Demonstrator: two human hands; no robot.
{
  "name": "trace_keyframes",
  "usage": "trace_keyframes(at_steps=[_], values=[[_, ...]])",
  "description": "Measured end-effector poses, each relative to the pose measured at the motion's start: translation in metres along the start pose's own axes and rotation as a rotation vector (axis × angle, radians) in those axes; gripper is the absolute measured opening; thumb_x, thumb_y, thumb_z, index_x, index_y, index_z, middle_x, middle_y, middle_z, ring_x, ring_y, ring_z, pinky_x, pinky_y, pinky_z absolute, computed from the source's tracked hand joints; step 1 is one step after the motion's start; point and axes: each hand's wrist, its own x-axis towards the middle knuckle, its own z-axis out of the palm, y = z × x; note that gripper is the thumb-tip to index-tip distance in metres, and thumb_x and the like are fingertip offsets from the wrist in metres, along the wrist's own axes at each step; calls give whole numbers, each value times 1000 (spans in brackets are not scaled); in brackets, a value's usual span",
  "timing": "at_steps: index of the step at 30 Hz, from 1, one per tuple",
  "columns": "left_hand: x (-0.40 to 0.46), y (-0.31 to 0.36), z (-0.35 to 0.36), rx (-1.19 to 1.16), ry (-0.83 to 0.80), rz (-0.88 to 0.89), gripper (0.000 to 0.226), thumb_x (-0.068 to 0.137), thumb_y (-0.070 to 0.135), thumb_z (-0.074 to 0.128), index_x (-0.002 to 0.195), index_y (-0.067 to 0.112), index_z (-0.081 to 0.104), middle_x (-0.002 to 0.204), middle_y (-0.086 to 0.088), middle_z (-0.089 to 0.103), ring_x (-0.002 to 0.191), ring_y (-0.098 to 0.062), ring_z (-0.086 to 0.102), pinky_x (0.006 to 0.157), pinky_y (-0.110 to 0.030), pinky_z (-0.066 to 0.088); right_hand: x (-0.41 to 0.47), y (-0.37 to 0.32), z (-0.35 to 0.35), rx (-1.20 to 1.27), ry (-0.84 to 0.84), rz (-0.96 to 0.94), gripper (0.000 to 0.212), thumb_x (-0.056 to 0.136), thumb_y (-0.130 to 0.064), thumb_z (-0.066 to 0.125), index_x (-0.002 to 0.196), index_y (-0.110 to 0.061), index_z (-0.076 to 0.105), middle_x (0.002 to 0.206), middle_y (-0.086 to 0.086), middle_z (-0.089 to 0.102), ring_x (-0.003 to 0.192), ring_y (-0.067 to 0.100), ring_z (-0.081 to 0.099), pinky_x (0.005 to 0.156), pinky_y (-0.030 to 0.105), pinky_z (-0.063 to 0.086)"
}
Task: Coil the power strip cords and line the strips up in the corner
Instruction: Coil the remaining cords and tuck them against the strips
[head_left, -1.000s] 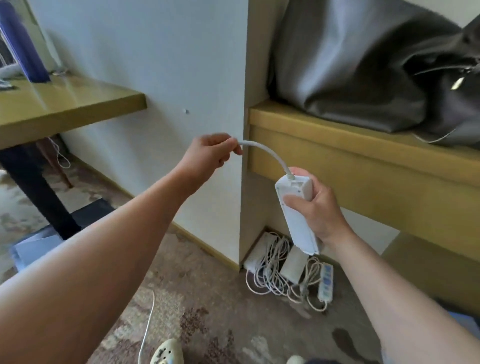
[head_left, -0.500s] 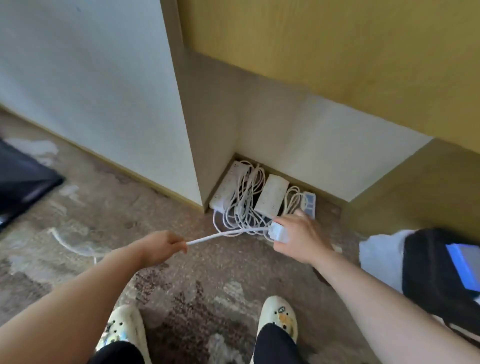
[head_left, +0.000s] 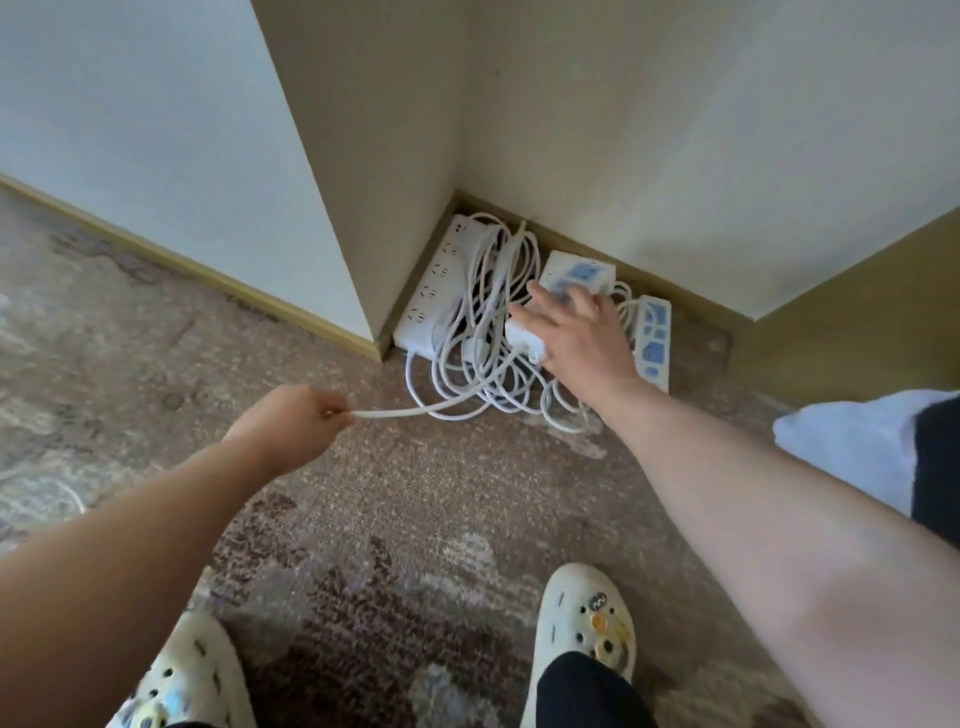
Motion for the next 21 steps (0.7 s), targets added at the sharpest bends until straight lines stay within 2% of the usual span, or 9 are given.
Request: trace_keyframes(at_steps=[3,6,9,11,14,18,21], values=[[7,-2,16,16,-28,21,21,94,36,54,80,29,68,60,4,62,52,-13,58,46,-23,41,13,-12,25,-11,-42,85,91,84,-9,68,153,-41,18,164,5,18,137,41,30,103,56,37],[10,0,29,38,-60,33,21,95,35,53,82,28,67,65,5,63,56,-13,60,54,-29,52,16,-22,48,83,-99,126,88,87,-5,62,154,-39,15,164,11,12,134,40,36,99,48,43],[11,6,37,42,-86,46,24,96,34,53,82,22,69,66,4,63,57,-12,59,58,-31,55,4,-29,67,277,-242,155,81,94,-32,60,156,-36,8,165,5,-9,147,34,19,114,48,30],[15,16,38,10,-94,66,26,96,34,53,77,22,66,63,3,61,52,-13,55,56,-33,54,3,-25,70,366,-252,183,79,95,-46,55,157,-31,9,165,5,-13,149,32,16,116,47,26],[31,40,36,-33,-70,121,25,97,33,52,76,24,63,65,2,62,52,-14,56,58,-36,56,23,-12,65,389,-205,235,72,100,-40,50,157,-21,13,165,8,-9,144,34,30,114,45,34],[45,61,38,-65,-35,130,22,96,33,53,80,20,61,71,1,63,60,-15,60,57,-34,56,40,-5,58,411,-280,299,71,103,-32,47,158,-20,4,164,4,-19,140,32,36,104,42,43],[41,52,42,-188,-14,31,26,93,35,59,72,21,58,63,3,59,49,-10,50,44,-23,39,27,-16,57,446,-266,313,70,104,-34,43,158,-22,1,164,4,-20,131,32,44,98,41,48]])
